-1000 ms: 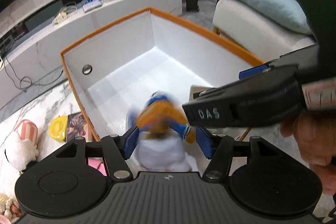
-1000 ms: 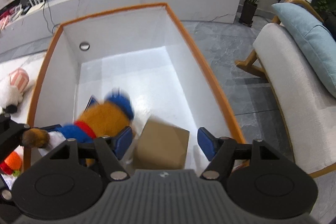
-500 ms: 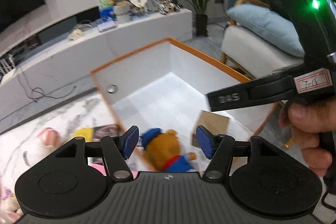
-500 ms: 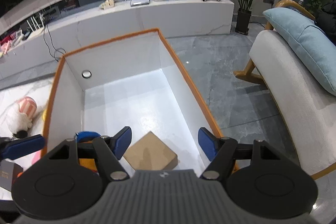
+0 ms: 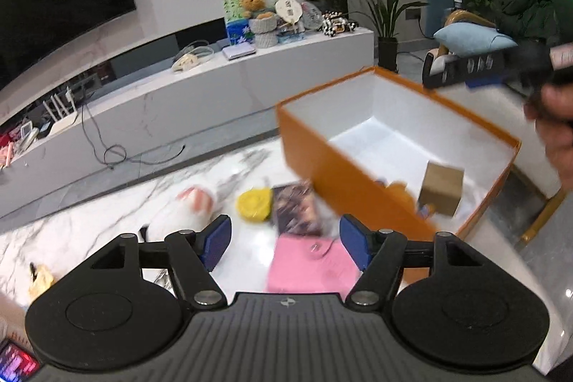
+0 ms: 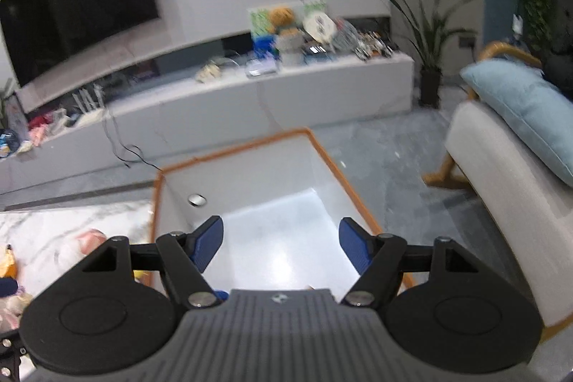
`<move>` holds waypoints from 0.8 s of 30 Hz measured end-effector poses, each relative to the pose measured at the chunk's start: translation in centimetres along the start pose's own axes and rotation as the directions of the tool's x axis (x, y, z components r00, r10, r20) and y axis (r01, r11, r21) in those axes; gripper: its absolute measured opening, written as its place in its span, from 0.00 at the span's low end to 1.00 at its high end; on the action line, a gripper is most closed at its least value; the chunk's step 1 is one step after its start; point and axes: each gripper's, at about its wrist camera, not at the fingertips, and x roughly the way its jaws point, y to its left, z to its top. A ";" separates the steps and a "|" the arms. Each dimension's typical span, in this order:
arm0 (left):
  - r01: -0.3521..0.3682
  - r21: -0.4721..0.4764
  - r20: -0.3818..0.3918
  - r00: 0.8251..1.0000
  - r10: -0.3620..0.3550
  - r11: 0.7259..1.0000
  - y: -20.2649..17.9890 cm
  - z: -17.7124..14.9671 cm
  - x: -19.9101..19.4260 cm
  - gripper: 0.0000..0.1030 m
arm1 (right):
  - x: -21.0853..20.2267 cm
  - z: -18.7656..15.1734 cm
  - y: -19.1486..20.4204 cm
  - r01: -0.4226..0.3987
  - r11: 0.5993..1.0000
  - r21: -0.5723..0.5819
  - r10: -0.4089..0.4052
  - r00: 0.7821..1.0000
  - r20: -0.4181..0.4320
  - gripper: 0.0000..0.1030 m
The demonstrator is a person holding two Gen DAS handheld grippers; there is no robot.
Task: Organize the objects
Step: 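Move both open tools back over the table, then grasp the black XIJIANG NAN box with the left tool while the right tool grasps the orange crocheted ball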
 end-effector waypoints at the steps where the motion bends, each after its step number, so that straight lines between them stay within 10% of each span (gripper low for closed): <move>1: 0.008 -0.001 -0.003 1.000 -0.008 1.000 0.5 -0.9 -0.2 0.78 | -0.2 0.0 0.6 -0.014 1.000 -0.019 0.014 1.000 0.012 0.71; 10: 0.006 0.072 -0.085 0.996 0.000 0.997 3.4 -7.1 1.3 0.79 | -0.8 -2.1 8.6 -0.142 0.946 -0.290 0.164 0.985 0.052 0.71; 24: -0.058 -0.088 -0.137 0.990 0.045 0.994 7.5 -11.0 4.0 0.81 | 3.4 -8.1 17.9 -0.268 0.881 -0.390 0.183 0.953 -0.242 0.71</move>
